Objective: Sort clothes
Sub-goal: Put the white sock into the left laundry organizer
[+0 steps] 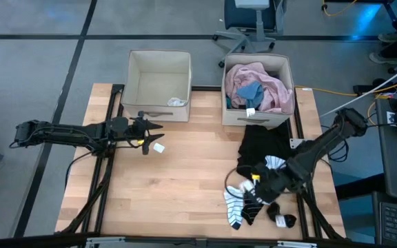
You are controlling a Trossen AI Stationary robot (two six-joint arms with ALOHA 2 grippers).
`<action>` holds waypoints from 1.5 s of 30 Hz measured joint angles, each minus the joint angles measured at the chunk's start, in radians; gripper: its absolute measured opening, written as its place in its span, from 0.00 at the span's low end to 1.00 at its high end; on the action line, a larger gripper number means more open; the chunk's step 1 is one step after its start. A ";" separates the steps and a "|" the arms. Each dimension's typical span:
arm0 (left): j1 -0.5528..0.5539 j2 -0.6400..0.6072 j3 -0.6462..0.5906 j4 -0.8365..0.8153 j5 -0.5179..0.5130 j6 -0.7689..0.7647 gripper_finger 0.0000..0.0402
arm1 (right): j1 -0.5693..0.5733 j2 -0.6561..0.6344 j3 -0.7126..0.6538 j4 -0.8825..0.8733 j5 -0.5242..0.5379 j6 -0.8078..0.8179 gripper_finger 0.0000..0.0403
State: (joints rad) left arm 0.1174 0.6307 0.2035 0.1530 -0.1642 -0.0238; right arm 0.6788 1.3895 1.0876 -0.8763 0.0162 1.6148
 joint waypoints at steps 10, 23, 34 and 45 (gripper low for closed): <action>0.000 0.000 0.000 -0.006 0.000 -0.002 0.40 | -0.204 -0.001 0.018 0.171 0.262 -0.604 0.04; -0.003 0.000 0.000 -0.016 0.007 -0.002 0.40 | -0.491 0.083 0.018 1.044 0.423 -1.670 0.04; -0.015 0.000 0.000 -0.004 0.008 0.004 0.40 | -0.810 0.255 0.023 1.748 0.116 -1.929 0.04; -0.015 0.000 0.000 -0.003 0.008 0.009 0.40 | -0.983 0.528 0.256 1.729 0.070 -1.688 0.06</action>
State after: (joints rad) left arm 0.1024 0.6308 0.2035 0.1502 -0.1561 -0.0151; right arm -0.3041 1.9175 1.3439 0.8526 0.0858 -0.0729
